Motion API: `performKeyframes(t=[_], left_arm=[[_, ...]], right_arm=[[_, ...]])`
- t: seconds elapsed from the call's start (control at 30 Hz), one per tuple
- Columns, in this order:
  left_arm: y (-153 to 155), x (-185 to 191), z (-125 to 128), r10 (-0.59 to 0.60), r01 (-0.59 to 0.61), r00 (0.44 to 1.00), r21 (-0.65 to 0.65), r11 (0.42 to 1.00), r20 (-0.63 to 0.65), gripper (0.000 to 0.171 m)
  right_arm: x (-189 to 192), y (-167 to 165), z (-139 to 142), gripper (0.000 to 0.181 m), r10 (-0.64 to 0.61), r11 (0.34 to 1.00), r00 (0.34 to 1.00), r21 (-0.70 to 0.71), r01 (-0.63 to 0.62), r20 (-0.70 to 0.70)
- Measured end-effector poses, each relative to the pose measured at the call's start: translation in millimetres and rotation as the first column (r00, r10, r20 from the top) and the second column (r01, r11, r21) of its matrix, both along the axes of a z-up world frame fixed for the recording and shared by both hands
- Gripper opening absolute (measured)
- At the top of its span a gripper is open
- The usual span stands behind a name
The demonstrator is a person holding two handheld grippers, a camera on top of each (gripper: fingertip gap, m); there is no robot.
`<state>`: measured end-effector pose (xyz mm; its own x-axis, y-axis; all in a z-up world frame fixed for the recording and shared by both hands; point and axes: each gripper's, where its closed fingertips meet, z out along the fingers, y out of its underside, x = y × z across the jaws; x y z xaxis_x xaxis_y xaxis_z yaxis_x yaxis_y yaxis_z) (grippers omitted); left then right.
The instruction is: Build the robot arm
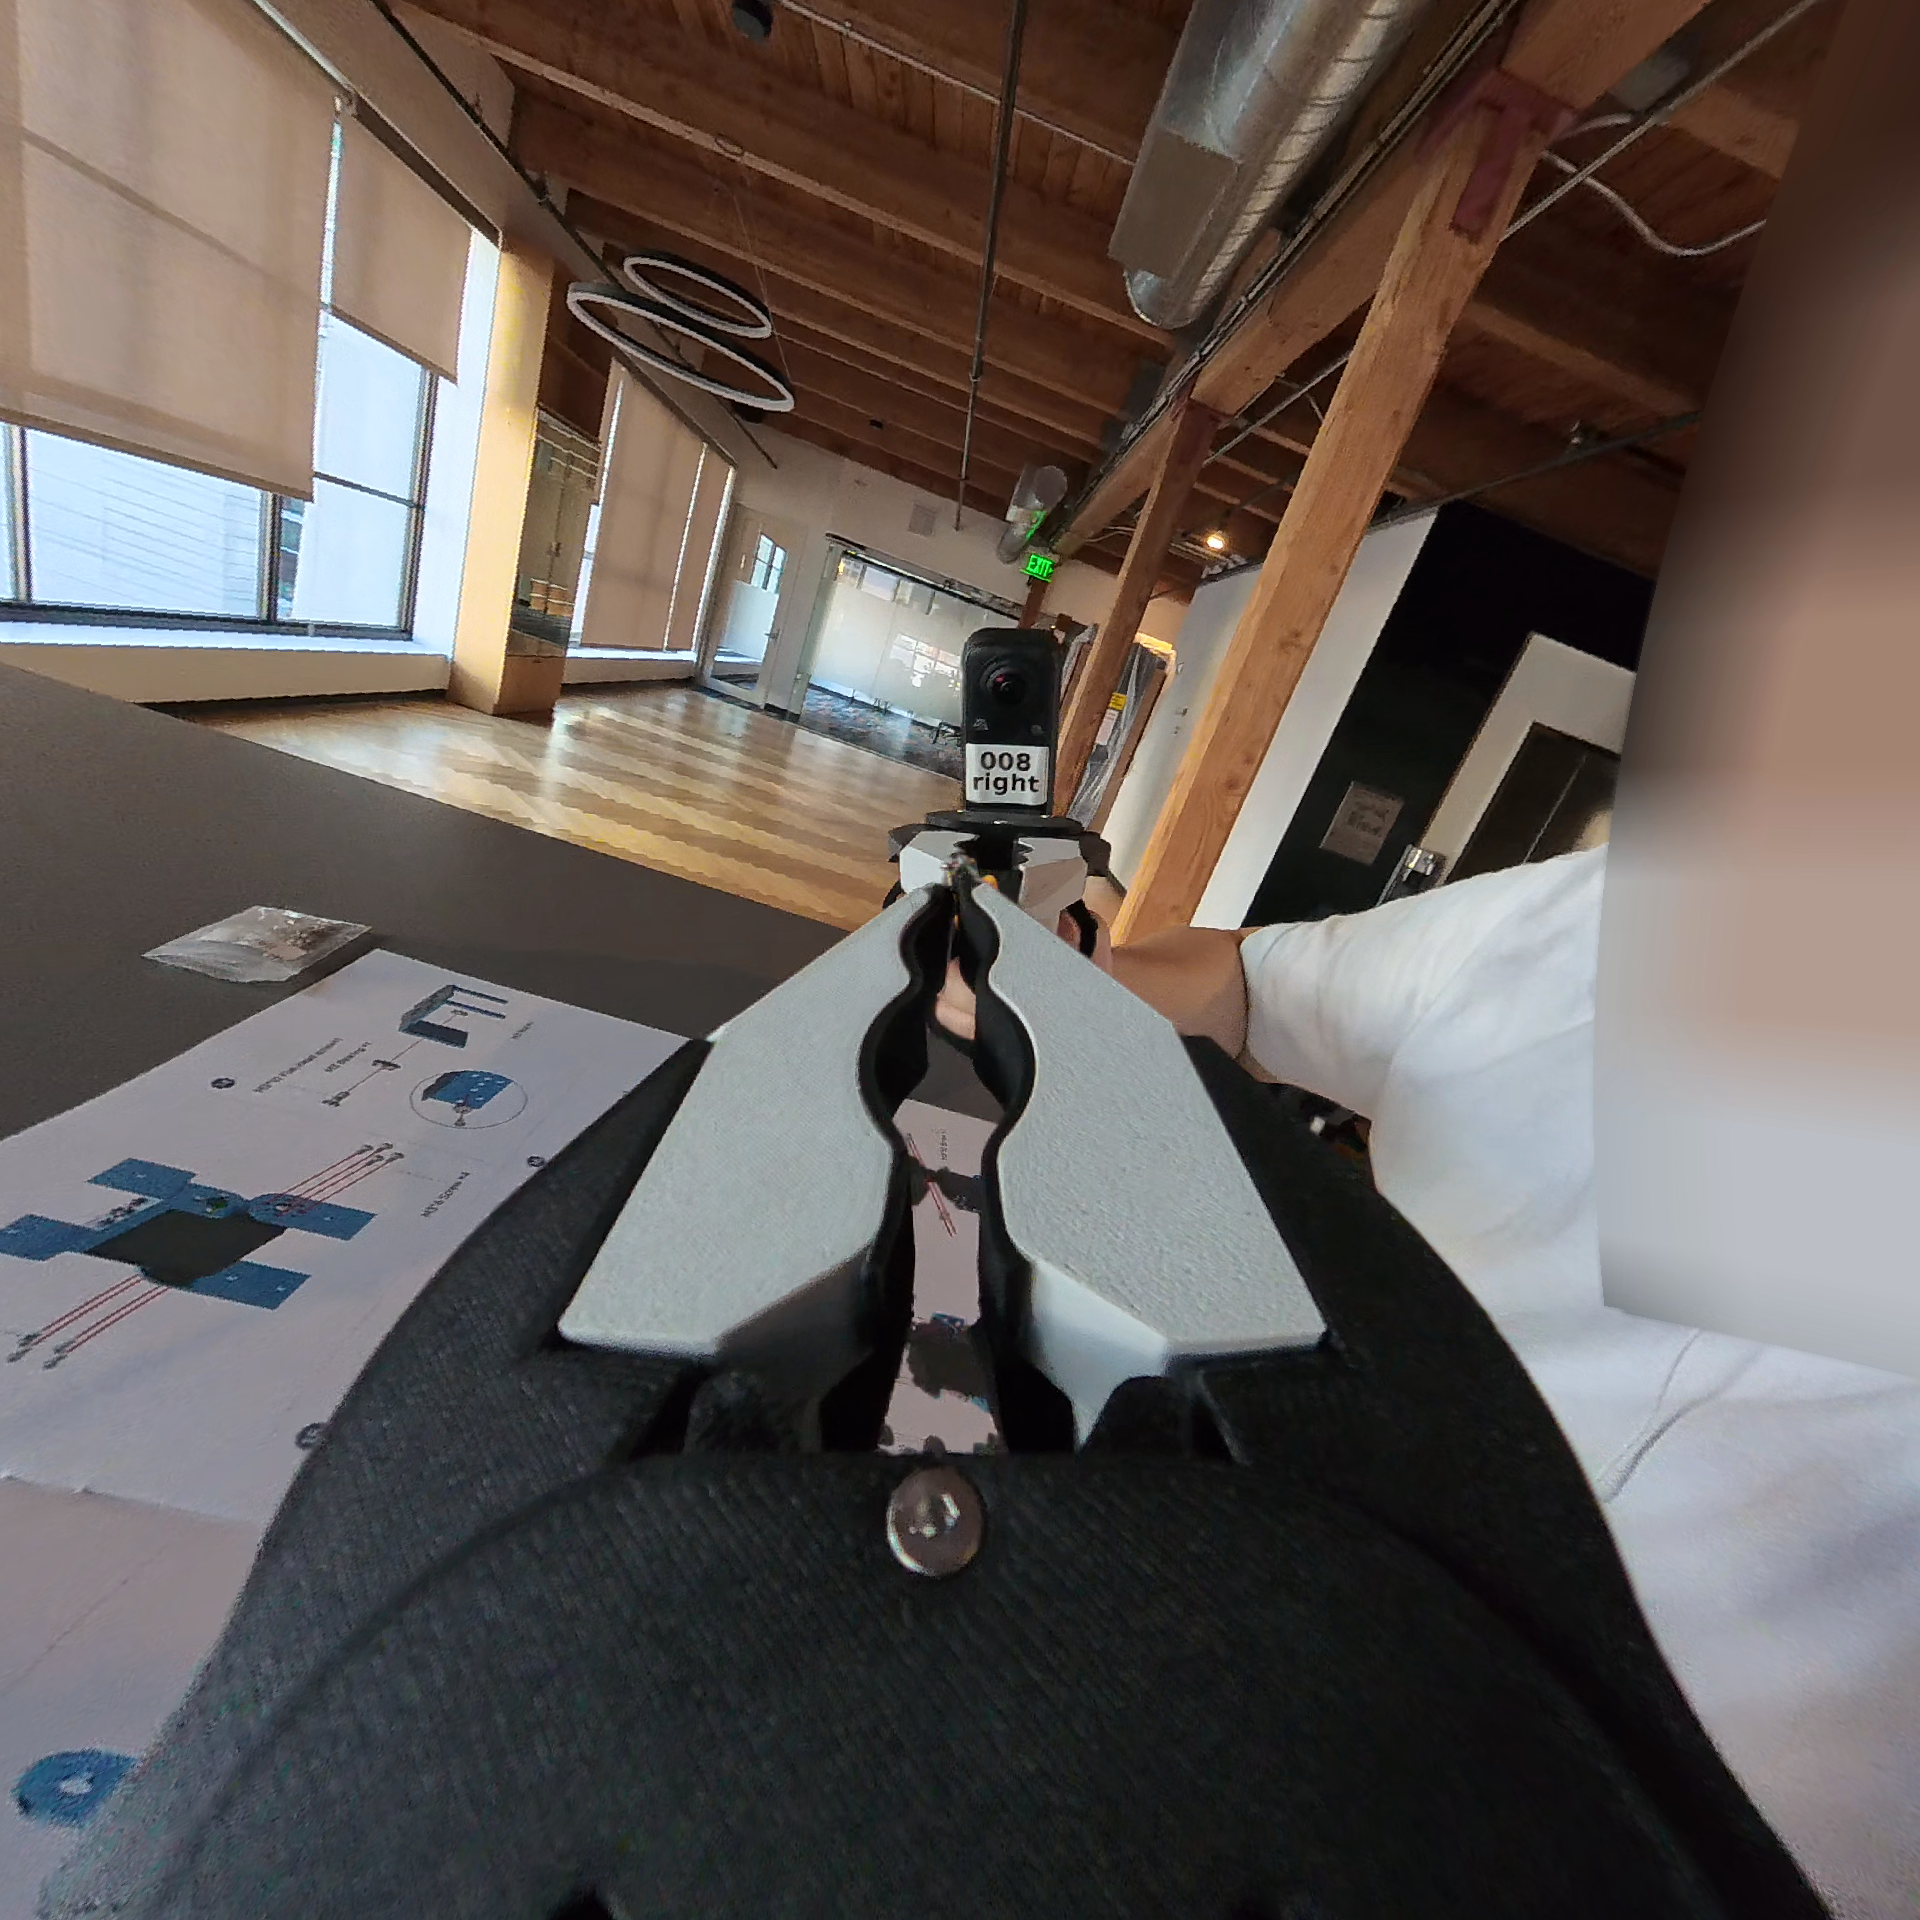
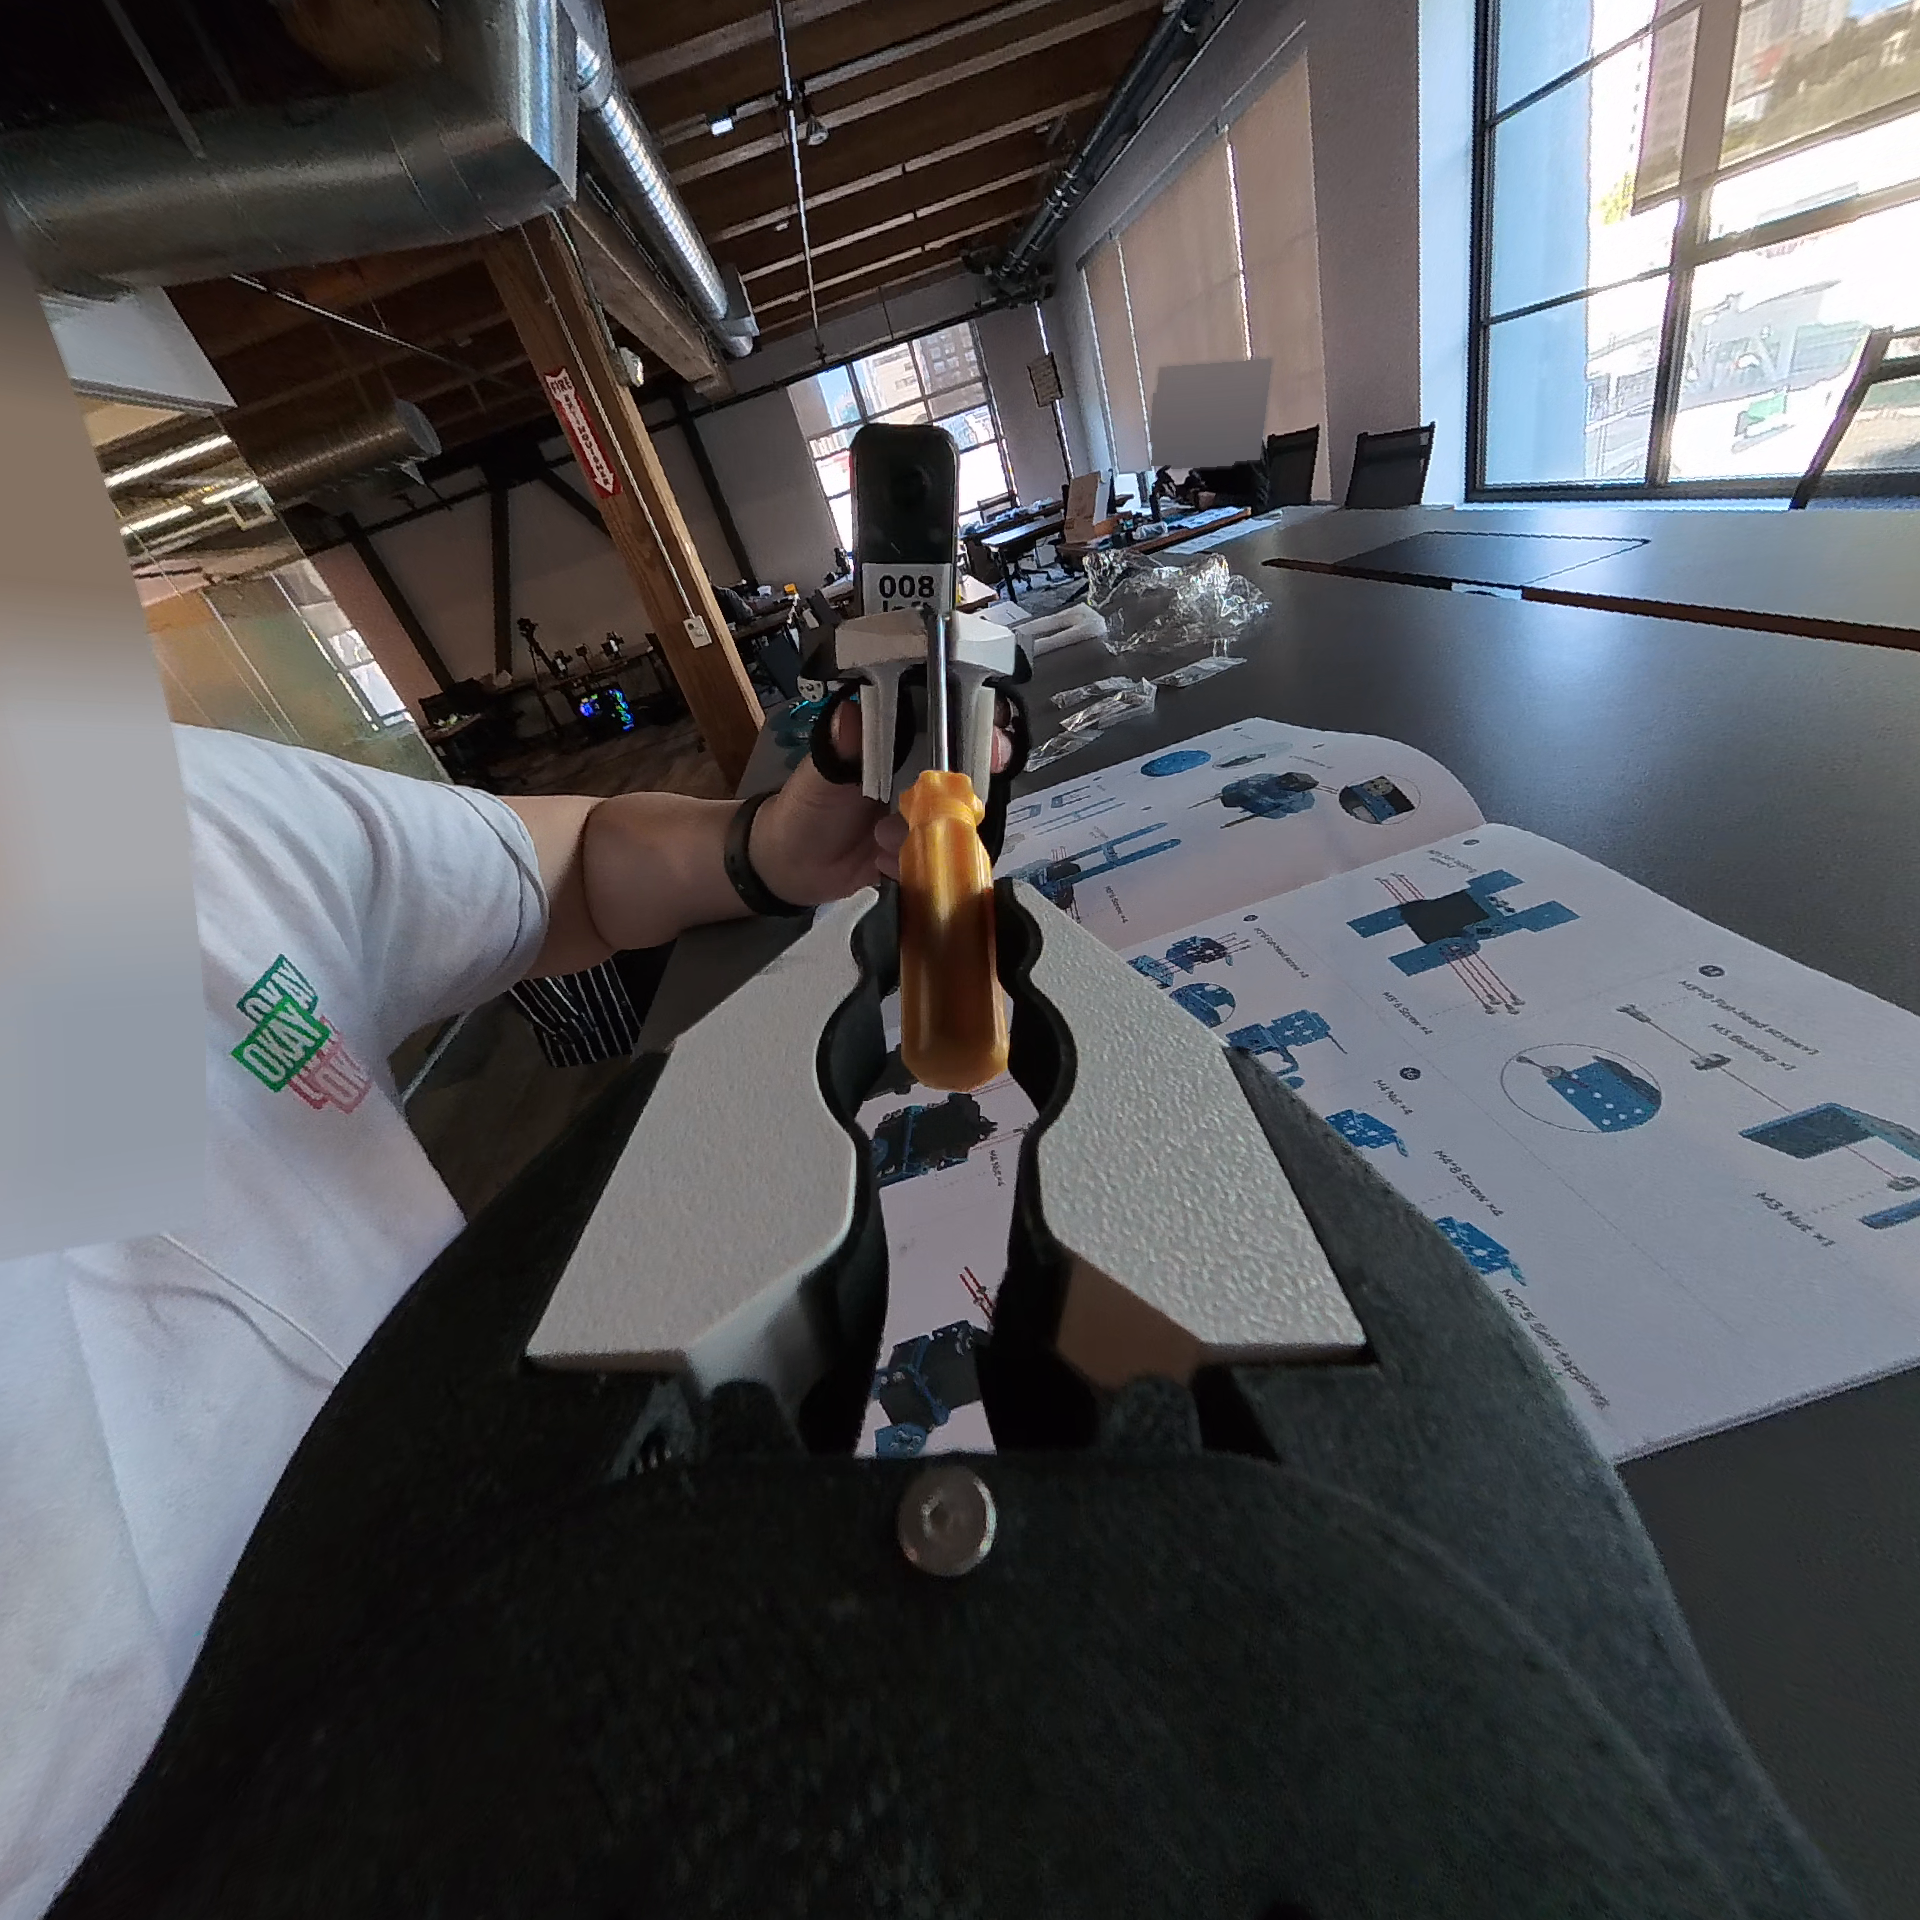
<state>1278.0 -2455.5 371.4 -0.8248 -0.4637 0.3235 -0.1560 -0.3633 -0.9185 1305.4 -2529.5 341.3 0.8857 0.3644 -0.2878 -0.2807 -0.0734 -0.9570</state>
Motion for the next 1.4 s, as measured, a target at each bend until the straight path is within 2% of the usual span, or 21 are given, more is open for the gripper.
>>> performKeyframes(t=[0.2, 0.27, 0.33, 0.37, 0.47, 0.57, 0.63, 0.7, 0.77, 0.8, 0.9, 0.97, 1.13, 1.23, 1.4], left_arm=[[5, 4, -6, 0.011, -0.01, 1.0, 0.031, 0.999, -0.023, 0.0], [1, 7, -21, -0.002, 0.012, 0.998, 0.138, 0.99, -0.067, 0.0], [-3, 7, -47, -0.029, 0.079, 0.983, 0.276, 0.958, -0.181, 0.0], [-3, 6, -57, -0.045, 0.12, 0.97, 0.312, 0.943, -0.24, 0.0], [-5, -5, -69, -0.134, 0.258, 0.907, 0.275, 0.926, -0.4, 0.0], [-7, -21, -92, -0.202, 0.401, 0.781, 0.225, 0.888, -0.591, 0.0], [-11, -33, -102, -0.258, 0.482, 0.69, 0.163, 0.861, -0.677, 0.0], [-16, -45, -110, -0.307, 0.549, 0.608, 0.109, 0.829, -0.732, 0.0], [-18, -55, -117, -0.34, 0.602, 0.535, 0.067, 0.796, -0.773, 0.0], [-18, -57, -121, -0.337, 0.611, 0.517, 0.064, 0.789, -0.787, 0.0], [-18, -67, -124, -0.354, 0.661, 0.493, 0.077, 0.747, -0.794, 0.0], [-17, -73, -127, -0.362, 0.687, 0.49, 0.096, 0.72, -0.793, 0.0], [-15, -84, -125, -0.423, 0.731, 0.429, 0.032, 0.681, -0.798, 0.0], [-17, -91, -124, -0.449, 0.766, 0.419, 0.042, 0.641, -0.79, 0.0], [-17, -98, -124, -0.473, 0.794, 0.418, 0.058, 0.606, -0.776, 0.0]], right_arm=[[4, -5, -2, 0.016, -0.016, 1.0, 0.998, -0.007, 0.017, 0.062], [7, -8, -2, 0.016, -0.019, 1.0, 0.991, -0.009, 0.02, 0.135], [9, -15, -3, 0.016, -0.013, 1.0, 0.962, -0.003, 0.014, 0.274], [8, -20, -6, 0.016, -0.007, 1.0, 0.925, 0.001, 0.007, 0.379], [7, -27, -13, 0.016, -0.059, 0.998, 0.741, 0.055, 0.03, 0.669], [-3, -25, -30, 0.016, -0.043, 0.999, 0.579, 0.046, 0.01, 0.814], [-6, -22, -40, 0.016, -0.054, 0.998, 0.479, 0.055, 0.011, 0.876], [-11, -19, -49, 0.016, -0.048, 0.999, 0.432, 0.052, 0.002, 0.901], [-16, -17, -62, 0.016, 0.001, 1.0, 0.442, -0.002, 0.002, 0.897], [-19, -17, -67, 0.016, 0.038, 0.999, 0.474, -0.041, -0.005, 0.88], [-34, -18, -73, 0.016, 0.162, 0.985, 0.63, -0.159, -0.062, 0.76], [-36, -19, -73, 0.016, 0.177, 0.981, 0.678, -0.18, -0.066, 0.714], [-50, -22, -72, 0.016, 0.202, 0.979, 0.679, -0.163, -0.123, 0.706], [-53, -21, -70, 0.016, 0.197, 0.98, 0.678, -0.143, -0.135, 0.708], [-54, -16, -71, 0.016, 0.227, 0.974, 0.692, -0.161, -0.16, 0.685]])
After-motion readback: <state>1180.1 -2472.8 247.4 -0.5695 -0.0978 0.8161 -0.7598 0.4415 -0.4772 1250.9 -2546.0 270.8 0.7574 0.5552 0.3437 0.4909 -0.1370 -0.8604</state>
